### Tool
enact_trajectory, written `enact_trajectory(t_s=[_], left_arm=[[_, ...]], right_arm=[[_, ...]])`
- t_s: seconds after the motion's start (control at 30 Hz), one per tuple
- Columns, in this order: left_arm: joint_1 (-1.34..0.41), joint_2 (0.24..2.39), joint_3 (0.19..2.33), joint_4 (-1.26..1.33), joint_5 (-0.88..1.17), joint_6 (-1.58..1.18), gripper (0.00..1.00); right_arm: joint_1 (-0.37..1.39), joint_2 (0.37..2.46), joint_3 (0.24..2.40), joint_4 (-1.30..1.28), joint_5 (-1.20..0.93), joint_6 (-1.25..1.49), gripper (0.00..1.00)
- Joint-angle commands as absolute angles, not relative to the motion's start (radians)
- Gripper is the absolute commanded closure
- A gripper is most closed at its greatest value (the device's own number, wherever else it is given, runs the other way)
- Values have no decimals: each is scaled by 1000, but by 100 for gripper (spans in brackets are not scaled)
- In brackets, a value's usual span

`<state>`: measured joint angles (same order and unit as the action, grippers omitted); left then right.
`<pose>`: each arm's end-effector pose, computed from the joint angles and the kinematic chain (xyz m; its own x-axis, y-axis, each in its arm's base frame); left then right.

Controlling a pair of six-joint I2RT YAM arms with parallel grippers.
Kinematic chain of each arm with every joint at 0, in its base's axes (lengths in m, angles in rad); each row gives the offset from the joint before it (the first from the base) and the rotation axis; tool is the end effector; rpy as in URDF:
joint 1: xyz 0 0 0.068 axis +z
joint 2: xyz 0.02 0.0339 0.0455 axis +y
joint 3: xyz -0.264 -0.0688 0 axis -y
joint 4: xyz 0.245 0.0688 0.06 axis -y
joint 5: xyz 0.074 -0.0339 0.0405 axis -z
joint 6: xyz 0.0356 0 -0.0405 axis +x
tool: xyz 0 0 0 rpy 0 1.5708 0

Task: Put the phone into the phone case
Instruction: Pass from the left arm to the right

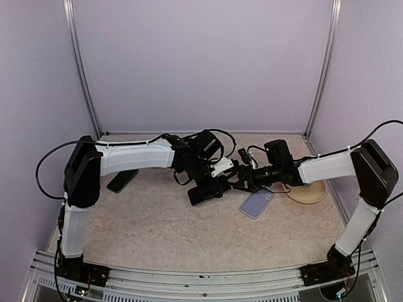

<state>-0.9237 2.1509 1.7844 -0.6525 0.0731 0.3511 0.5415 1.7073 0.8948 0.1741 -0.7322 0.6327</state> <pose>0.2827 -0.3784 0.2093 -0.2005 0.8343 -0.5136 0.9454 0.3022 0.1219 0.2865 0.2001 0.1786 -0.9105 -0.0345 -0.4120 -0.3782 0.4724 0.7961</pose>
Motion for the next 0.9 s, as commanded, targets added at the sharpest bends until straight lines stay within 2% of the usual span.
enact_trajectory(t_s=[0.0,0.13,0.6,0.87], left_arm=[[-952,2083,1781,-605,76,346,69],[-956,2078,1774,-597,62,338,69],[-946,2077,1766,-581,42,327,69],[-955,2059,1757,-579,54,330,68]], right_arm=[[551,1733,872,250,-764,679,9],[552,1731,853,283,-775,702,12],[549,1695,768,384,-795,749,10],[541,1718,785,417,-836,787,10]])
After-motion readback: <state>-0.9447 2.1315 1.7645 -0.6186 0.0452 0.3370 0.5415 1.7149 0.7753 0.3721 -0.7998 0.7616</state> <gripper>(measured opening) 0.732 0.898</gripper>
